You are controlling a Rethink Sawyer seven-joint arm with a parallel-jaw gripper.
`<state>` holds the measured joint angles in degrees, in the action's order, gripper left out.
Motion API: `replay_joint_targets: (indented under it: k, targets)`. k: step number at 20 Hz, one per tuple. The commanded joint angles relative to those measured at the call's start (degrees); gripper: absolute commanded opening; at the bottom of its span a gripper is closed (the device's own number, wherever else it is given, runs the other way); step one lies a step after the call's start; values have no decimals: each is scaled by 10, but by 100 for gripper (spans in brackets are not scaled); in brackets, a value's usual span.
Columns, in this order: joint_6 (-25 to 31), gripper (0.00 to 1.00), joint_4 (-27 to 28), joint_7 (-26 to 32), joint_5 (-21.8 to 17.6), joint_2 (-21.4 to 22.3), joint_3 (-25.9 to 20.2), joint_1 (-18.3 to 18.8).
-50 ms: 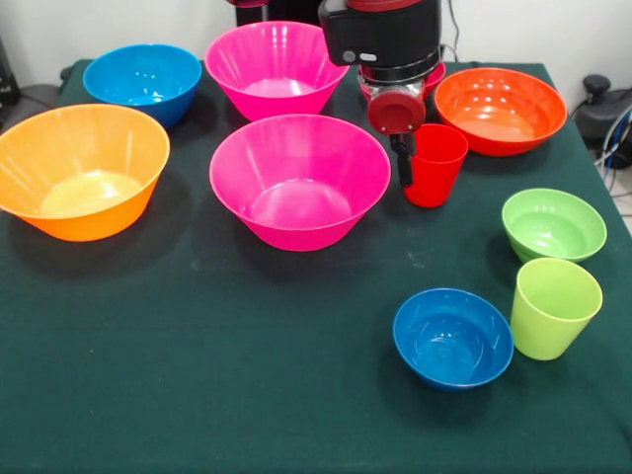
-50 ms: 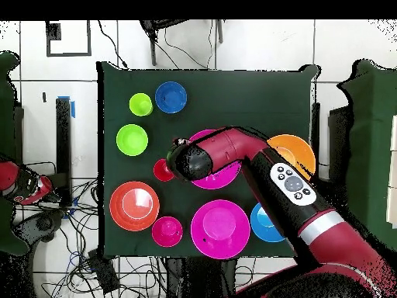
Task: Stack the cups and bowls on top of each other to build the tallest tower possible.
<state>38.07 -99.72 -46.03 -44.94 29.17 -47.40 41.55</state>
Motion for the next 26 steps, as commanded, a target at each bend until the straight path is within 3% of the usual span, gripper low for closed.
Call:
replay_joint_targets:
  k: [1,26]
  targets:
    - [-31,100,-38,29,-29,-16,-8,-7]
    - [-63,100,-48,-4,-19,-21,-5,-19]
